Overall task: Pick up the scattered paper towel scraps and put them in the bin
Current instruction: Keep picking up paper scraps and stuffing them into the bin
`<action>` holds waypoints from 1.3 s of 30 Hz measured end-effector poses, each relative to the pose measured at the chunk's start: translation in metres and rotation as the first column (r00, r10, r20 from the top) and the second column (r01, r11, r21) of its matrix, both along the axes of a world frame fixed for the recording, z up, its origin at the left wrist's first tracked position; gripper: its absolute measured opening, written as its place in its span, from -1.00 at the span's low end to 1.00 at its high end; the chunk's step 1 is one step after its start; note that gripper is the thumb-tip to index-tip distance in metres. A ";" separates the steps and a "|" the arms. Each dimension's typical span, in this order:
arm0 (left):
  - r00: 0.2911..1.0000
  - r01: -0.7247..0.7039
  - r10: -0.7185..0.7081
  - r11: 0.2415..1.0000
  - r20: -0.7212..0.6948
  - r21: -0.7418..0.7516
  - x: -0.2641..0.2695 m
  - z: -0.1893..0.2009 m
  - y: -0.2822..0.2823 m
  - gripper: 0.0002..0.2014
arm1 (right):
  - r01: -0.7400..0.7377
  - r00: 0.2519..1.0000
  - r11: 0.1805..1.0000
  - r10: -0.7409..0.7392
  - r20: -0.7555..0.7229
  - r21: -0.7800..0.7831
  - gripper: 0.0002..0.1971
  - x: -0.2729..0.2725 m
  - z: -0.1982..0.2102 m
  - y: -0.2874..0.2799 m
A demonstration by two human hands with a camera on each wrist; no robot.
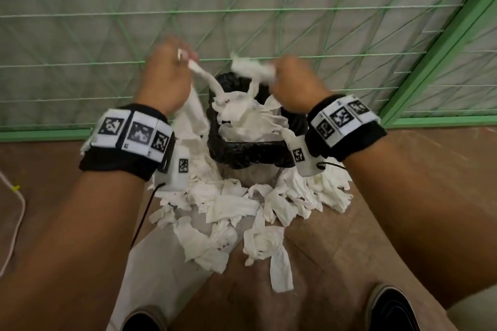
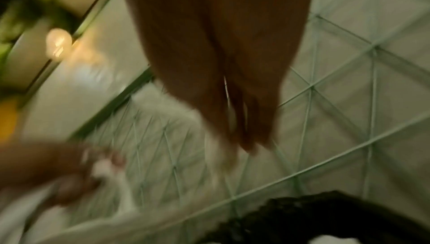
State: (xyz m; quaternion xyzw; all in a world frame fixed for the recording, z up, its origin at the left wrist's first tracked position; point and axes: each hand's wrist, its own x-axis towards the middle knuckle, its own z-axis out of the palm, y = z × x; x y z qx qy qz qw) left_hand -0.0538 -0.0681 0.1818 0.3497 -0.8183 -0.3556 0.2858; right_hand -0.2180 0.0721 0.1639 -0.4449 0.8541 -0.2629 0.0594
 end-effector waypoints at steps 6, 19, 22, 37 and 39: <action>0.759 0.241 -0.086 0.958 -0.645 0.156 -0.034 0.062 0.029 -0.77 | 0.248 0.963 0.946 -0.218 0.157 -0.206 -0.51 -0.029 -0.040 0.022; 0.372 0.485 -0.339 0.865 0.864 0.130 -0.048 -0.092 0.060 -0.56 | 0.180 0.847 0.632 -0.490 0.209 0.754 -0.40 -0.052 -0.238 0.138; 0.479 0.440 -0.302 0.895 0.824 0.072 -0.061 -0.074 0.059 -0.62 | 0.204 0.916 0.646 -0.392 0.090 0.735 -0.68 -0.052 -0.239 0.132; 0.610 0.029 -0.238 0.960 0.756 0.279 0.039 -0.215 0.018 -0.22 | 0.428 0.732 0.684 0.121 0.670 -0.591 -0.62 -0.064 0.065 0.044; 0.510 0.097 -0.345 0.933 0.788 0.345 0.050 -0.242 0.044 -0.14 | 0.343 0.799 0.677 0.155 0.581 -0.651 -0.70 -0.057 0.076 0.028</action>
